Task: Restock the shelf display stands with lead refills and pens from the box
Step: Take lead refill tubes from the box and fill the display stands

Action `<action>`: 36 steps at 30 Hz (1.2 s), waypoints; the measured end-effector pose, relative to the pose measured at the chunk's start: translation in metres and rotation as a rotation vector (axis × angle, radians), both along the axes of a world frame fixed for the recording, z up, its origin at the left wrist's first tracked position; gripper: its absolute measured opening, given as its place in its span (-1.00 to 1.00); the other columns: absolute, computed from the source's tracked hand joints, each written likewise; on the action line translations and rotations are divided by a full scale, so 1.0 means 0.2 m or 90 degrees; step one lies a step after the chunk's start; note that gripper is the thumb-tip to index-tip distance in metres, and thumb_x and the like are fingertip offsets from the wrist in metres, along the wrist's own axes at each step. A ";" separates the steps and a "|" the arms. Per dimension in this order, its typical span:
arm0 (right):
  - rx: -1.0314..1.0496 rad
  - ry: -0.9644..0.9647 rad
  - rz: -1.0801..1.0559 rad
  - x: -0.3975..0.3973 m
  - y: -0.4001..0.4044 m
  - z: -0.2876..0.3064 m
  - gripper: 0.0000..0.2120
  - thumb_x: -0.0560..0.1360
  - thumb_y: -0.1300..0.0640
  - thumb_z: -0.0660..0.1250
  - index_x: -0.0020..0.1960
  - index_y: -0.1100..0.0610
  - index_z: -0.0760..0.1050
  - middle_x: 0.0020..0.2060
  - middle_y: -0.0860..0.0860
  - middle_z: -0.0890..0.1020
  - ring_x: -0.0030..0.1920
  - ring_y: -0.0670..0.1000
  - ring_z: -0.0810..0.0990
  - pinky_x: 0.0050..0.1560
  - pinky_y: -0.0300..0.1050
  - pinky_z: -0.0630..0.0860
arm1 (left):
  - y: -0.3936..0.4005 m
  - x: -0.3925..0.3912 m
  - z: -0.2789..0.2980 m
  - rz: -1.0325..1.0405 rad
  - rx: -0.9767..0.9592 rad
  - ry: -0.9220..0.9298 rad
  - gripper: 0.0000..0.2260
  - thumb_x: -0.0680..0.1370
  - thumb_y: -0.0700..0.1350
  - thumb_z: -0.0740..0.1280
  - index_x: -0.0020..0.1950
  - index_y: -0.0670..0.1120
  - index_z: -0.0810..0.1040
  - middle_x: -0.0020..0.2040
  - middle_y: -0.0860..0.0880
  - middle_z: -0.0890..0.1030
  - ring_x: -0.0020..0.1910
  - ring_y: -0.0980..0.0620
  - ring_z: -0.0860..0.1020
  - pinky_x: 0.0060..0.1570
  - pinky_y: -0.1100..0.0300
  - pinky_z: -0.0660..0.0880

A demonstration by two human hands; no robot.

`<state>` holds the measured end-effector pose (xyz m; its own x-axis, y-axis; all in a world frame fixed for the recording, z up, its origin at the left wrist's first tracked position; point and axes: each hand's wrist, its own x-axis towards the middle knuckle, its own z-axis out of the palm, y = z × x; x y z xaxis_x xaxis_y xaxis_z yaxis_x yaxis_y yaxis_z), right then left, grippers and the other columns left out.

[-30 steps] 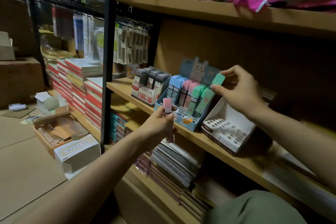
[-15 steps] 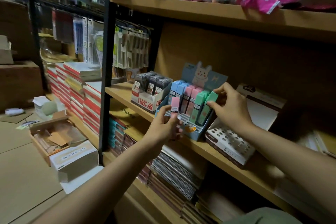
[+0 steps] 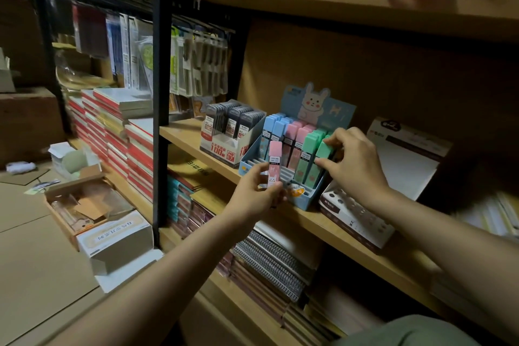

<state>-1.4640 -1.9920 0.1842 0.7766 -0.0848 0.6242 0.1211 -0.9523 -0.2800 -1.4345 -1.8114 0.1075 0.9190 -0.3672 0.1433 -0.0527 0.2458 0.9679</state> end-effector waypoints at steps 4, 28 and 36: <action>-0.034 0.006 -0.024 -0.01 -0.01 0.01 -0.70 0.42 0.12 0.51 0.08 0.14 0.50 0.02 0.00 0.40 0.01 -0.03 0.43 -0.19 -0.35 0.31 | 0.00 0.00 -0.01 0.034 0.024 -0.017 -0.74 0.60 -0.27 0.26 0.27 -0.07 0.49 0.11 -0.10 0.61 0.05 -0.10 0.60 -0.04 0.10 0.59; -0.013 0.018 0.047 0.21 0.16 0.35 -0.89 0.47 0.11 0.46 -0.07 0.10 0.56 -0.18 0.00 0.63 -0.18 -0.04 0.60 -0.28 -0.25 0.47 | 0.17 0.14 -0.11 0.132 0.614 -0.435 -0.44 0.57 0.21 0.21 0.53 0.21 0.10 0.58 0.09 -0.14 0.56 -0.07 -0.06 0.50 -0.10 0.11; -0.034 0.062 0.009 0.30 0.20 0.26 -0.88 0.44 0.08 0.48 -0.13 0.07 0.56 -0.24 -0.03 0.59 -0.16 0.00 0.59 -0.14 -0.06 0.57 | 0.16 0.18 -0.20 0.109 0.612 -0.435 -0.39 0.56 0.22 0.21 0.50 0.34 -0.07 0.56 0.15 -0.21 0.55 -0.10 0.04 0.41 -0.04 0.22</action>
